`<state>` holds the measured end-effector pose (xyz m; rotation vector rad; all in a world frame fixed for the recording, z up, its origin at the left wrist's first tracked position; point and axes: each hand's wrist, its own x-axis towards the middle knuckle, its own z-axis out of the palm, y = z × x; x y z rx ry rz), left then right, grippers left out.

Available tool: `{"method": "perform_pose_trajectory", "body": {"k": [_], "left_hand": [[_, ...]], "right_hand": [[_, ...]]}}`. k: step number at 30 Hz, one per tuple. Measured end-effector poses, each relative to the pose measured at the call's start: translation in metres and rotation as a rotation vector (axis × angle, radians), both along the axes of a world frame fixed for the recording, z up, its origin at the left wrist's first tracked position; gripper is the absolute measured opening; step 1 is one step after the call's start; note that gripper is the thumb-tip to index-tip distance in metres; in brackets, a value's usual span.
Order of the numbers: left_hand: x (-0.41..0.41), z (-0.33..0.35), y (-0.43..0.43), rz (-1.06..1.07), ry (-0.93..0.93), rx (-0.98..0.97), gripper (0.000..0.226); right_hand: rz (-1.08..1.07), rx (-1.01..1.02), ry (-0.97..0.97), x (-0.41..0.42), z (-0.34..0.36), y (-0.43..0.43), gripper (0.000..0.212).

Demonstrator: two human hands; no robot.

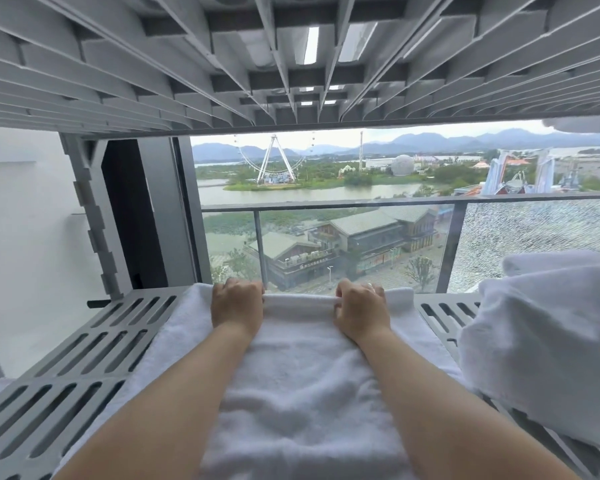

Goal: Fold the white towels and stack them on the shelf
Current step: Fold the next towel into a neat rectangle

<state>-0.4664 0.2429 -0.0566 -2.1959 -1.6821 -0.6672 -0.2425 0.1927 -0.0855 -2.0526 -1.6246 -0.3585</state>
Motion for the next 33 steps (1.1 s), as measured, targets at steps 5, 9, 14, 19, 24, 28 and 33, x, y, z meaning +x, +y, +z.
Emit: {"method": "perform_pose_trajectory", "body": {"k": [5,9,14,19,24,28,33], "left_hand": [[-0.02,0.008,-0.018,-0.047,-0.087,0.017,0.025],[-0.025,0.013,-0.042,-0.047,-0.094,0.038,0.024],[-0.027,0.022,-0.076,-0.003,-0.02,0.093,0.025],[-0.033,0.012,-0.098,0.059,0.097,0.067,0.024],[-0.045,0.013,-0.13,0.078,0.177,0.144,0.022],[-0.061,0.018,-0.153,0.026,0.141,0.16,0.021],[-0.082,0.015,-0.189,-0.098,0.121,0.235,0.016]], "right_hand": [[-0.037,0.075,-0.101,0.01,0.01,-0.022,0.017],[-0.002,0.179,-0.11,0.006,0.014,-0.041,0.017],[-0.041,0.185,-0.1,-0.001,0.011,-0.062,0.018],[-0.035,0.142,-0.062,0.0,0.005,-0.078,0.022],[0.006,0.201,-0.08,-0.008,0.019,-0.11,0.02],[0.029,0.216,-0.086,-0.022,0.032,-0.14,0.021],[-0.038,0.095,-0.041,-0.04,0.03,-0.179,0.026]]}}
